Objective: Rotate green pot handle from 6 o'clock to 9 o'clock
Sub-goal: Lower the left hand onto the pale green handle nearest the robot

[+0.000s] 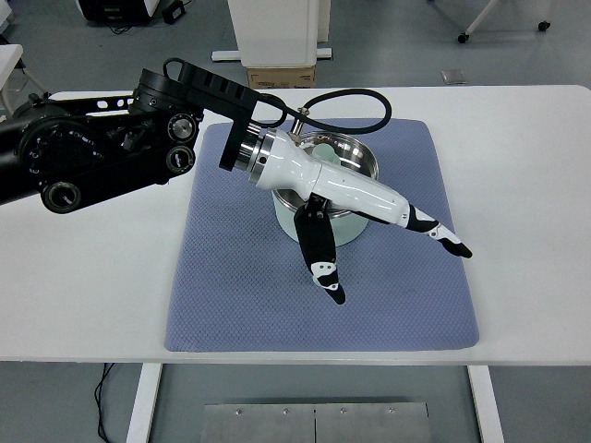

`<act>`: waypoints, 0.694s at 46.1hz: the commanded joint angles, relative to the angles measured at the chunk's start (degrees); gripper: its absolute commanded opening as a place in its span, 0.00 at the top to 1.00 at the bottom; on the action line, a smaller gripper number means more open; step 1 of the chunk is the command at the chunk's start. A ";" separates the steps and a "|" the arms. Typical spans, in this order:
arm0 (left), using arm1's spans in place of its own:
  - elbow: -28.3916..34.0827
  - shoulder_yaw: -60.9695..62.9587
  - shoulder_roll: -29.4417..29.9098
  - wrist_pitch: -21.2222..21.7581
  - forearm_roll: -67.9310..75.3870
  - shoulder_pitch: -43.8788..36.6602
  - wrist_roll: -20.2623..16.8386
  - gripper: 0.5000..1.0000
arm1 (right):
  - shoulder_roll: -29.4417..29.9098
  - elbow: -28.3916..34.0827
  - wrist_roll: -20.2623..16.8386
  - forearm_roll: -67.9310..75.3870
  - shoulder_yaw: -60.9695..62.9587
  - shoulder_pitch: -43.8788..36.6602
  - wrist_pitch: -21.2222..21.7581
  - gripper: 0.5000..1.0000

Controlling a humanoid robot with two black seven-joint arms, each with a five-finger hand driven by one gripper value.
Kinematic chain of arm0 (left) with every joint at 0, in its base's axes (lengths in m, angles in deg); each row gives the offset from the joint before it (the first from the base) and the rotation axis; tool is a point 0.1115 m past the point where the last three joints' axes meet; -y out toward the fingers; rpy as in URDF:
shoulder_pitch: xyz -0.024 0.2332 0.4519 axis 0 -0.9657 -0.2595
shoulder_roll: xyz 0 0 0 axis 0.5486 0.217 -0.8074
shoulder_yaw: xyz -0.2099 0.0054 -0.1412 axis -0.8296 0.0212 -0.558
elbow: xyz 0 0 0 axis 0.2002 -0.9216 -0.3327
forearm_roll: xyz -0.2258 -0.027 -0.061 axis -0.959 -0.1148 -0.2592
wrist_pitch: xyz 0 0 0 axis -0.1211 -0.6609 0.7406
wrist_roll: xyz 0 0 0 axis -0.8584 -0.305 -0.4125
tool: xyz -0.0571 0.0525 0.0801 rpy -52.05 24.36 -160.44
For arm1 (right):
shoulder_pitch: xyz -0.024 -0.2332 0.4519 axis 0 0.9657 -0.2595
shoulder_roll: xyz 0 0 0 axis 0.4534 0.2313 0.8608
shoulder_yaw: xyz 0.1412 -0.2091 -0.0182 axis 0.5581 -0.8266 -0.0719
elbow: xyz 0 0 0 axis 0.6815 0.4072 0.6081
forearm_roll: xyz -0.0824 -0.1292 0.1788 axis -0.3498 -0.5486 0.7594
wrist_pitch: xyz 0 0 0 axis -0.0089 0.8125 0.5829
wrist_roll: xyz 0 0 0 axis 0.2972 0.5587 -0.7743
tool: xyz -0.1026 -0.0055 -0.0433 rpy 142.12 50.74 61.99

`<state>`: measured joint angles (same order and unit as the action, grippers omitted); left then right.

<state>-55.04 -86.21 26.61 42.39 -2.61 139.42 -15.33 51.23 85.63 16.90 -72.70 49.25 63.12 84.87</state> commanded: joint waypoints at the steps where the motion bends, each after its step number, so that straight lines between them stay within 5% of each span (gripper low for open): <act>1: -0.05 0.78 0.04 0.00 -0.11 0.54 -0.13 0.00 | 0.00 0.00 0.00 0.00 0.00 0.01 0.01 0.00; 32: -1.01 8.87 1.98 -0.18 -15.32 7.13 -2.77 0.00 | 0.00 0.00 0.00 0.00 0.00 0.01 0.01 0.00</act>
<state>-55.72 -77.51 28.68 42.21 -17.85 146.35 -18.16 51.23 85.63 16.90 -72.70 49.25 63.13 84.87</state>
